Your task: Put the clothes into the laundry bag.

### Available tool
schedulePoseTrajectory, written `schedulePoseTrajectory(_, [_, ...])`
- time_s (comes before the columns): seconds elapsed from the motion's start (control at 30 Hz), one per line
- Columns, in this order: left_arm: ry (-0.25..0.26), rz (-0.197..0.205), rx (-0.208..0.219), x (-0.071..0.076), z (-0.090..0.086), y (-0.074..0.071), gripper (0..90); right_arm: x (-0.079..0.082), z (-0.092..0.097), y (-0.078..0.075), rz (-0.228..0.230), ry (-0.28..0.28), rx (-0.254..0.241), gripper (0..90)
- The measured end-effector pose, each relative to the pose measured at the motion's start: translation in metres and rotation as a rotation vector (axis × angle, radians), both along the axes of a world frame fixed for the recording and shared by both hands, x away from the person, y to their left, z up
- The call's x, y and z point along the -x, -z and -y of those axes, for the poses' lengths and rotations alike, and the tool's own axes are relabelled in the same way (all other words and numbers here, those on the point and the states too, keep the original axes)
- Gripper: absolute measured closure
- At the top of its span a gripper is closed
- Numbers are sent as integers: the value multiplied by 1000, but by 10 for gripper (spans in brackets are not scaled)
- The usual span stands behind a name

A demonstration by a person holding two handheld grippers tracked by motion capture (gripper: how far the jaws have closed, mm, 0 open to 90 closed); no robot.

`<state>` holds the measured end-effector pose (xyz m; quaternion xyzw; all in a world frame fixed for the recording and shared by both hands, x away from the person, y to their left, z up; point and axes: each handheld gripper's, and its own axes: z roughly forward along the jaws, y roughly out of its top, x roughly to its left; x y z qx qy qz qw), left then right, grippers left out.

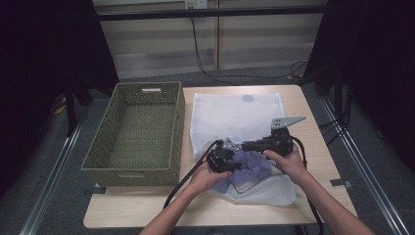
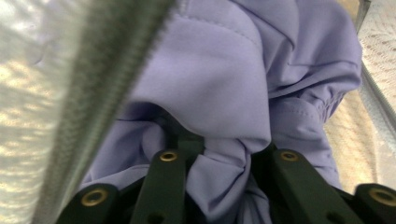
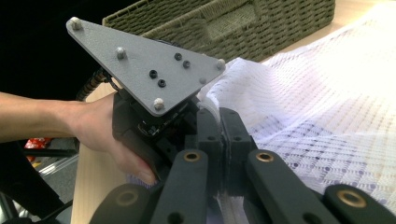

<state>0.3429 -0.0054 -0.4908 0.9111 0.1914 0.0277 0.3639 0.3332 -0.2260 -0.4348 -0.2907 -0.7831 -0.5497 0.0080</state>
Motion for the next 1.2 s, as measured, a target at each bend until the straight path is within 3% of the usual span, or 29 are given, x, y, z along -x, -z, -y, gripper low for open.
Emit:
schedulePoseTrajectory(0.03, [-15,-13,28,1,0,2,716,0,1,1,-5,2,-3,890])
schedulePoseTrajectory(0.23, [-7,-50,48,1,-2,-1,579,-1,4,5,-18,10,-3,890])
schedulePoseTrajectory(0.37, [12,-41,54,6,-4,-8,458,-1,5,5,-20,12,-4,890])
schedulePoseTrajectory(0.53, [-5,-19,66,12,-17,-25,321,-1,7,5,-19,16,-2,890])
schedulePoseTrajectory(0.57, [-15,-16,87,14,-21,-28,298,-1,6,5,-20,16,-1,890])
schedulePoseTrajectory(0.83, [-25,4,149,28,-55,-51,256,-3,5,6,-21,16,0,890])
schedulePoseTrajectory(0.9, [-27,27,161,36,-62,-53,279,-3,5,6,-20,16,-1,890])
schedulePoseTrajectory(1.2, [4,22,138,61,-85,-45,269,-3,5,7,-27,17,-3,890])
